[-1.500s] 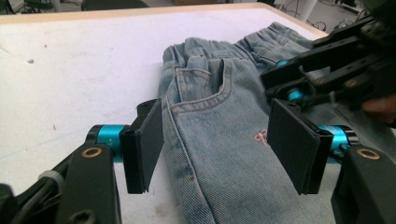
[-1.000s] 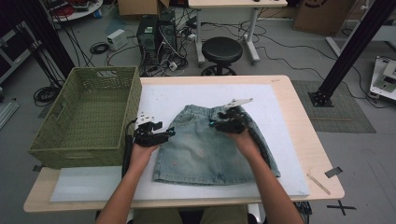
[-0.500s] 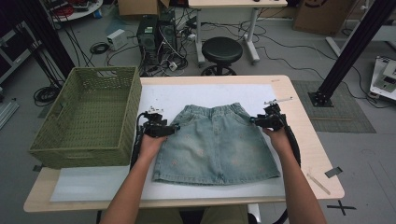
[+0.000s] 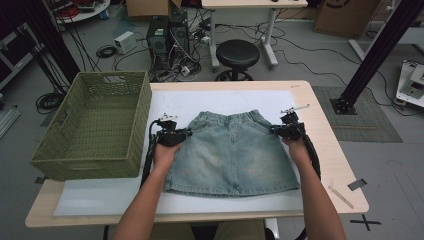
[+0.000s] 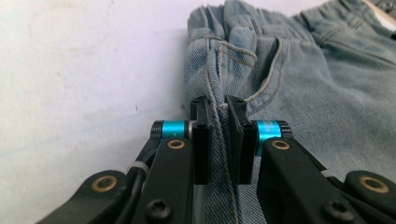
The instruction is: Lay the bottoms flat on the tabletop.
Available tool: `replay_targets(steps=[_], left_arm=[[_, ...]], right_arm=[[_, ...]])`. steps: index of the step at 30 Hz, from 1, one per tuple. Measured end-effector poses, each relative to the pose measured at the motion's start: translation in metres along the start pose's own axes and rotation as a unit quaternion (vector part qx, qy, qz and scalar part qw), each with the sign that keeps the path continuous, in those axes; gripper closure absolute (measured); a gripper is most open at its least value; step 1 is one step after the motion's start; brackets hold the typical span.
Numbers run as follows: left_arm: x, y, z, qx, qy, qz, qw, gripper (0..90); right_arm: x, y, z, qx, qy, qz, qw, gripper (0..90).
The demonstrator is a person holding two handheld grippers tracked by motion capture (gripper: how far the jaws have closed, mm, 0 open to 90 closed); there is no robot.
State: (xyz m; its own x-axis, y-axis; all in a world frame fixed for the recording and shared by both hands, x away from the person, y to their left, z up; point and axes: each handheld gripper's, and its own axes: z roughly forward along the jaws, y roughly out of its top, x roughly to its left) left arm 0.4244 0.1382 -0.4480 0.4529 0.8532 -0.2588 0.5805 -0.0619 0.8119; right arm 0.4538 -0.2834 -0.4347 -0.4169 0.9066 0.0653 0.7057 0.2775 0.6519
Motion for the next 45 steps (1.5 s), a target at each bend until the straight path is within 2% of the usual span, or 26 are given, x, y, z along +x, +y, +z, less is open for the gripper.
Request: replay_targets(steps=[3, 5, 7, 9, 11, 12, 13, 16, 19, 21, 23, 24, 25, 26, 28, 29, 30, 32, 33, 35, 37, 38, 42, 45], left_arm=[[-0.004, 0.004, 0.002, -0.019, 0.003, -0.005, 0.9998, 81.4], [-0.008, 0.007, 0.005, -0.025, 0.012, 0.003, 0.9996, 81.4], [-0.01, 0.007, 0.008, -0.017, 0.02, 0.012, 0.9996, 81.3], [-0.009, 0.005, 0.01, -0.012, 0.022, 0.012, 0.9996, 80.4], [-0.007, 0.003, 0.01, -0.003, 0.023, 0.01, 0.9997, 75.2], [-0.006, 0.003, 0.008, -0.004, 0.024, 0.013, 0.9996, 71.2], [-0.005, 0.002, 0.004, -0.013, 0.023, 0.018, 0.9995, 67.6], [-0.002, 0.002, -0.007, -0.032, 0.012, 0.016, 0.9993, 56.5], [0.0, 0.0, -0.018, -0.045, -0.004, 0.019, 0.9988, 51.3], [0.0, -0.002, -0.022, -0.047, -0.012, 0.029, 0.9984, 48.9], [-0.001, -0.004, -0.027, -0.048, -0.02, 0.033, 0.9981, 47.7], [-0.002, -0.005, -0.028, -0.047, -0.024, 0.037, 0.9979, 47.6], [-0.003, -0.006, -0.031, -0.049, -0.025, 0.039, 0.9978, 47.2], [-0.004, -0.007, -0.032, -0.048, -0.026, 0.04, 0.9977, 47.0], [-0.006, -0.008, -0.036, -0.046, -0.032, 0.048, 0.9973, 47.0], [-0.008, -0.009, -0.038, -0.046, -0.033, 0.053, 0.997, 46.7], [-0.009, -0.009, -0.04, -0.046, -0.035, 0.055, 0.9968, 46.0], [-0.012, -0.01, -0.045, -0.05, -0.042, 0.057, 0.9963, 45.5], [-0.013, -0.011, -0.048, -0.052, -0.043, 0.059, 0.996, 44.6], [-0.015, -0.013, -0.053, -0.058, -0.046, 0.06, 0.9955, 44.1], [-0.017, -0.015, -0.057, -0.061, -0.047, 0.063, 0.995, 43.9], [-0.018, -0.016, -0.059, -0.06, -0.047, 0.065, 0.995, 43.9], [-0.017, -0.022, -0.065, -0.059, -0.047, 0.06, 0.9954, 43.4], [-0.016, -0.025, -0.069, -0.061, -0.047, 0.057, 0.9954, 43.3]], right_arm=[[-0.005, 0.002, -0.004, -0.019, -0.021, 0.004, 0.9996, 84.5], [-0.008, 0.003, -0.005, -0.025, -0.028, 0.006, 0.9993, 84.5], [-0.01, 0.004, -0.005, -0.033, -0.035, 0.008, 0.9988, 84.4], [-0.01, 0.003, -0.003, -0.035, -0.04, 0.006, 0.9986, 83.0], [-0.006, 0.003, -0.002, -0.033, -0.047, 0.006, 0.9983, 74.2], [-0.004, 0.003, -0.004, -0.036, -0.051, 0.008, 0.998, 65.3], [-0.003, 0.003, -0.007, -0.047, -0.048, 0.013, 0.9977, 58.3], [0.004, 0.004, -0.017, -0.083, -0.02, 0.029, 0.9959, 50.6], [0.024, 0.007, -0.019, -0.097, 0.017, 0.022, 0.9949, 49.5], [0.04, 0.011, -0.015, -0.1, 0.057, 0.017, 0.9932, 49.6], [0.061, 0.015, -0.005, -0.089, 0.079, 0.007, 0.9928, 49.4], [0.068, 0.016, -0.001, -0.082, 0.082, 0.003, 0.9932, 49.4], [0.076, 0.017, 0.005, -0.071, 0.081, -0.006, 0.9942, 49.5], [0.084, 0.016, 0.012, -0.055, 0.066, -0.023, 0.9961, 51.9], [0.09, 0.011, 0.022, -0.031, 0.046, -0.042, 0.9976, 55.1], [0.091, 0.007, 0.026, -0.024, 0.033, -0.055, 0.9976, 55.9], [0.093, 0.003, 0.025, -0.034, 0.019, -0.081, 0.996, 56.4], [0.096, 0.003, 0.022, -0.03, 0.008, -0.097, 0.9948, 56.2], [0.095, 0.005, 0.018, -0.025, 0.009, -0.095, 0.9951, 53.9], [0.092, 0.009, 0.009, -0.05, 0.026, -0.056, 0.9968, 49.1], [0.094, 0.014, 0.0, -0.094, 0.062, -0.022, 0.9934, 49.1], [0.098, 0.017, 0.0, -0.098, 0.07, -0.02, 0.9925, 49.1], [0.125, 0.025, 0.016, -0.058, 0.073, -0.045, 0.9946, 49.1], [0.146, 0.023, 0.034, -0.026, 0.043, -0.082, 0.9954, 47.8]])
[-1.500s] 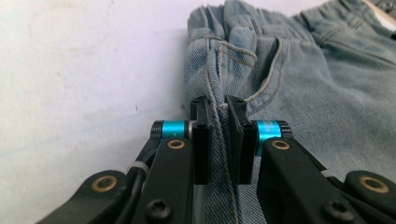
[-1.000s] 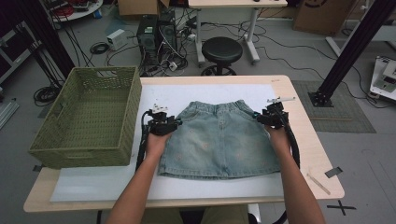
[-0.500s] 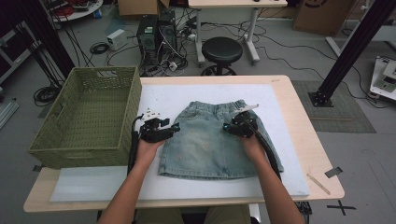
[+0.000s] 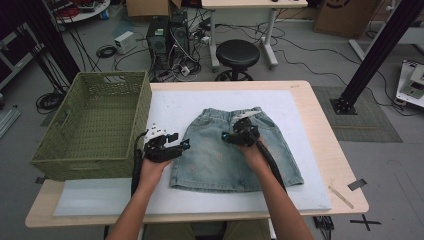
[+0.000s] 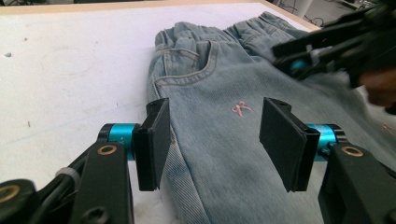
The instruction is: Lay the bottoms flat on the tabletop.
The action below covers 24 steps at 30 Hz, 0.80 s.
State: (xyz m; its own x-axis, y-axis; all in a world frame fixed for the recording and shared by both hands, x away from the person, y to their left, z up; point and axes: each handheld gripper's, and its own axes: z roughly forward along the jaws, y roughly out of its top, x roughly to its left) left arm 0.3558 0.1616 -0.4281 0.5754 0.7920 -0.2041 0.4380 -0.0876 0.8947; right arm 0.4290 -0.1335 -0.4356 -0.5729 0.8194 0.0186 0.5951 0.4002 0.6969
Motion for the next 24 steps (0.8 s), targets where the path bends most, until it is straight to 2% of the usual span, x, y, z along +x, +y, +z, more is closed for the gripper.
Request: replay_targets(steps=[2, 3, 4, 6, 7, 9, 10, 11, 14, 16, 17, 18, 21, 23, 24], left_arm=[[0.0, -0.002, -0.003, 0.001, -0.001, 0.001, 1.0, 43.1], [0.001, -0.003, -0.004, 0.002, -0.001, 0.001, 1.0, 43.1], [0.001, -0.004, -0.004, 0.004, 0.0, 0.001, 1.0, 42.9], [0.001, -0.005, -0.005, 0.005, -0.001, 0.0, 1.0, 42.3], [0.001, -0.005, -0.006, 0.004, -0.002, -0.001, 1.0, 42.3], [0.001, -0.005, -0.006, 0.002, -0.006, 0.001, 1.0, 42.3], [0.001, -0.005, -0.006, 0.003, -0.006, 0.002, 1.0, 42.3], [0.001, -0.005, -0.006, 0.002, -0.006, 0.003, 1.0, 42.2], [0.002, -0.005, -0.007, -0.002, -0.007, -0.001, 1.0, 42.3], [0.002, -0.005, -0.009, -0.004, -0.007, -0.003, 1.0, 42.3], [0.003, -0.005, -0.01, -0.004, -0.006, -0.003, 1.0, 42.3], [0.003, -0.005, -0.01, -0.005, -0.006, -0.003, 1.0, 42.2], [0.004, -0.006, -0.011, -0.004, -0.007, -0.005, 1.0, 42.2], [0.004, -0.007, -0.011, -0.003, -0.006, -0.005, 1.0, 42.2], [0.004, -0.008, -0.011, -0.002, -0.007, -0.006, 1.0, 42.3]], right_arm=[[0.008, -0.003, 0.007, 0.012, -0.024, -0.035, 0.999, 47.8], [0.012, -0.003, 0.007, 0.009, -0.036, -0.05, 0.9981, 48.0], [0.013, -0.003, 0.006, 0.011, -0.037, -0.055, 0.9978, 48.0], [0.01, -0.001, 0.001, 0.015, -0.028, -0.055, 0.998, 47.8], [0.008, 0.0, -0.005, 0.004, -0.021, -0.039, 0.999, 47.8], [0.007, 0.001, -0.017, -0.044, 0.009, -0.009, 0.999, 51.1], [0.01, 0.001, -0.02, -0.05, 0.025, -0.015, 0.9983, 53.4], [0.014, 0.001, -0.02, -0.048, 0.028, -0.026, 0.9981, 54.3], [0.029, -0.002, -0.012, -0.019, 0.038, -0.063, 0.9971, 65.9], [0.035, -0.006, -0.002, 0.008, 0.031, -0.083, 0.996, 66.8], [0.036, -0.008, 0.001, 0.011, 0.031, -0.087, 0.9957, 66.7], [0.037, -0.01, 0.001, 0.004, 0.032, -0.075, 0.9966, 65.3], [0.039, -0.014, -0.003, 0.003, 0.062, -0.076, 0.9952, 54.6], [0.033, -0.017, -0.017, -0.014, 0.09, -0.055, 0.9943, 53.3], [0.028, -0.018, -0.023, -0.027, 0.096, -0.044, 0.994, 53.7]])
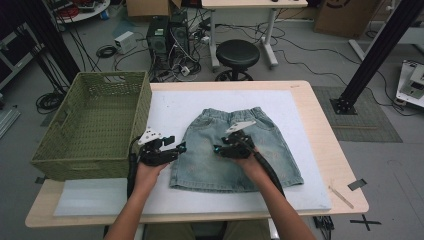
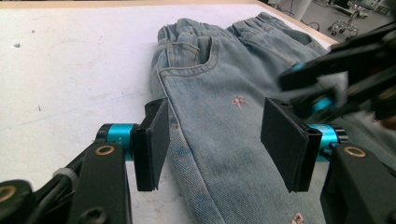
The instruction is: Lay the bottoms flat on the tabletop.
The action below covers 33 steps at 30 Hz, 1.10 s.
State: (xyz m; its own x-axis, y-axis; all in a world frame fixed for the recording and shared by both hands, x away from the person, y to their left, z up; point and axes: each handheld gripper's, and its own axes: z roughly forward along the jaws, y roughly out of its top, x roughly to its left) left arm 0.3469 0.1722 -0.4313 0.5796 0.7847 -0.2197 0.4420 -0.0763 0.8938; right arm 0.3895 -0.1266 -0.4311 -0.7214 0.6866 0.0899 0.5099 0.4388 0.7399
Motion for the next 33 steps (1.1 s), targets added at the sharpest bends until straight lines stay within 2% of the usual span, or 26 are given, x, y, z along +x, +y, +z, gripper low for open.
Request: replay_targets(steps=[1, 2, 3, 6, 7, 9, 10, 11, 13, 15, 17, 19, 21, 23, 25, 28, 29, 32, 33], left_arm=[[0.0, 0.0, 0.0, 0.001, 0.0, 0.001, 1.0, 42.3], [-0.001, -0.001, 0.0, 0.0, 0.0, 0.001, 1.0, 42.3], [-0.001, -0.001, -0.001, 0.0, 0.0, 0.001, 1.0, 42.2], [-0.003, -0.001, 0.0, -0.002, -0.002, 0.001, 1.0, 42.2], [-0.004, -0.001, 0.0, 0.0, -0.003, 0.001, 1.0, 42.3], [-0.005, -0.002, 0.001, 0.0, -0.004, 0.001, 1.0, 42.3], [-0.006, -0.002, 0.001, -0.002, -0.004, 0.001, 1.0, 42.2], [-0.006, -0.001, 0.001, -0.001, -0.004, 0.002, 1.0, 42.2], [-0.007, -0.001, 0.001, -0.001, -0.004, 0.003, 1.0, 42.3], [-0.007, -0.001, -0.001, -0.001, -0.004, 0.002, 1.0, 42.3], [-0.006, -0.001, -0.002, -0.001, -0.003, 0.003, 1.0, 42.3], [-0.006, -0.002, -0.003, -0.002, -0.002, 0.002, 1.0, 42.3], [-0.006, -0.004, -0.005, -0.001, -0.002, 0.002, 1.0, 42.3], [-0.007, -0.005, -0.005, -0.001, -0.002, 0.0, 1.0, 42.4], [-0.008, -0.008, -0.007, 0.0, 0.001, 0.0, 1.0, 42.7], [-0.009, -0.011, -0.01, -0.001, 0.012, -0.002, 0.9999, 43.4], [-0.009, -0.013, -0.012, -0.002, 0.012, -0.004, 0.9999, 43.3], [-0.011, -0.017, -0.017, -0.001, 0.009, -0.004, 1.0, 43.2], [-0.012, -0.018, -0.019, 0.0, 0.01, -0.003, 0.9999, 42.9]], right_arm=[[-0.004, -0.002, -0.01, -0.02, -0.003, 0.011, 0.9997, 54.5], [-0.01, -0.005, -0.02, -0.032, -0.02, 0.014, 0.9992, 57.3], [-0.017, -0.009, -0.028, -0.034, -0.047, 0.017, 0.9982, 57.9], [-0.042, -0.023, -0.043, -0.002, -0.111, 0.031, 0.9933, 61.4], [-0.05, -0.029, -0.044, 0.014, -0.12, 0.038, 0.9919, 62.7], [-0.061, -0.039, -0.041, 0.057, -0.126, 0.041, 0.9895, 62.9], [-0.062, -0.043, -0.043, 0.045, -0.12, 0.036, 0.9911, 62.9], [-0.062, -0.045, -0.044, 0.046, -0.122, 0.034, 0.9909, 62.9], [-0.057, -0.047, -0.047, 0.05, -0.133, 0.01, 0.9897, 62.7], [-0.056, -0.05, -0.054, 0.056, -0.127, -0.002, 0.9904, 60.5], [-0.059, -0.056, -0.069, 0.041, -0.114, 0.017, 0.9925, 60.9], [-0.062, -0.063, -0.079, 0.026, -0.11, 0.027, 0.9932, 65.6], [-0.068, -0.076, -0.09, 0.037, -0.115, 0.026, 0.9924, 67.0], [-0.071, -0.085, -0.092, 0.057, -0.109, 0.032, 0.9919, 69.1], [-0.07, -0.089, -0.095, 0.057, -0.103, 0.035, 0.9924, 72.6], [-0.063, -0.091, -0.103, 0.079, -0.104, 0.018, 0.9913, 75.3], [-0.061, -0.093, -0.107, 0.079, -0.107, 0.02, 0.991, 75.3], [-0.057, -0.102, -0.129, 0.041, -0.118, 0.033, 0.9916, 76.6], [-0.056, -0.106, -0.134, 0.037, -0.123, 0.033, 0.9912, 77.8]])
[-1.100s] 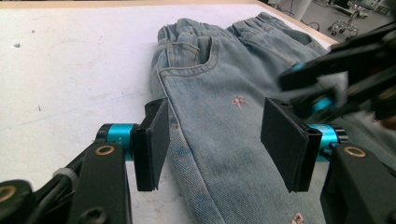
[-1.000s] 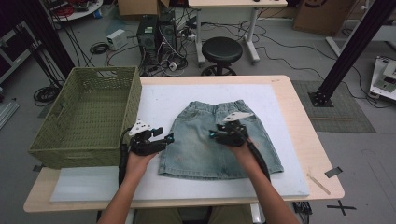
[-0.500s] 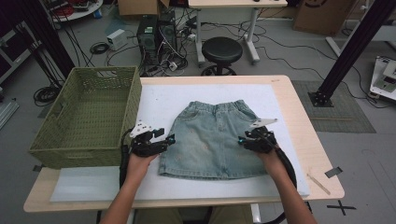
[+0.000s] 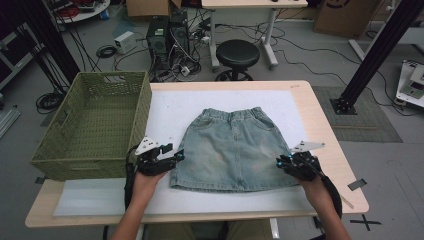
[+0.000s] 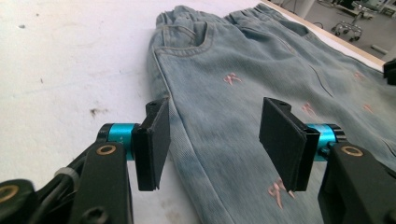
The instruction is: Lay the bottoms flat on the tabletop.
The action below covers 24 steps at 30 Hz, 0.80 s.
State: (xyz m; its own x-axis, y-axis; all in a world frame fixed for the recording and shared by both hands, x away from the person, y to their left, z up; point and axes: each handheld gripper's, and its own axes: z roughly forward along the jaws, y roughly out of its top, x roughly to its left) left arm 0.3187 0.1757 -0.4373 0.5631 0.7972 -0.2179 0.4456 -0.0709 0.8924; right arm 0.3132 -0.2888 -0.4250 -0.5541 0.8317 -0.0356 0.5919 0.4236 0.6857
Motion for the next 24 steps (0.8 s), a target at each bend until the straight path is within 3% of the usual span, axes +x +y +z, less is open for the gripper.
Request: replay_targets(steps=[2, 6, 9, 11, 14, 20, 22, 24], left_arm=[[-0.002, -0.002, -0.005, -0.002, -0.001, 0.0, 1.0, 42.8], [-0.005, -0.005, -0.013, -0.004, 0.003, -0.003, 1.0, 42.9], [-0.009, -0.009, -0.018, -0.002, 0.005, -0.002, 1.0, 43.9], [-0.012, -0.011, -0.02, 0.0, 0.006, -0.003, 1.0, 45.4], [-0.015, -0.016, -0.024, 0.009, 0.006, -0.002, 0.9999, 49.4], [-0.024, -0.024, -0.027, 0.042, 0.012, 0.01, 0.999, 54.9], [-0.027, -0.025, -0.025, 0.056, 0.02, 0.017, 0.9981, 54.8], [-0.029, -0.026, -0.021, 0.083, 0.034, 0.028, 0.9955, 54.7]], right_arm=[[-0.003, -0.011, -0.011, -0.002, -0.018, 0.001, 0.9998, 78.7], [-0.008, -0.031, -0.021, 0.009, -0.018, 0.014, 0.9997, 81.0], [-0.01, -0.046, -0.024, 0.019, -0.029, 0.007, 0.9994, 82.0], [-0.011, -0.055, -0.026, 0.001, -0.023, 0.013, 0.9997, 81.9], [-0.007, -0.053, -0.028, -0.003, -0.023, 0.018, 0.9996, 75.6], [0.002, -0.04, -0.035, -0.051, -0.014, 0.014, 0.9985, 65.9], [0.004, -0.038, -0.033, -0.053, -0.009, 0.013, 0.9984, 64.8], [0.006, -0.037, -0.031, -0.054, -0.007, 0.013, 0.9984, 63.6]])
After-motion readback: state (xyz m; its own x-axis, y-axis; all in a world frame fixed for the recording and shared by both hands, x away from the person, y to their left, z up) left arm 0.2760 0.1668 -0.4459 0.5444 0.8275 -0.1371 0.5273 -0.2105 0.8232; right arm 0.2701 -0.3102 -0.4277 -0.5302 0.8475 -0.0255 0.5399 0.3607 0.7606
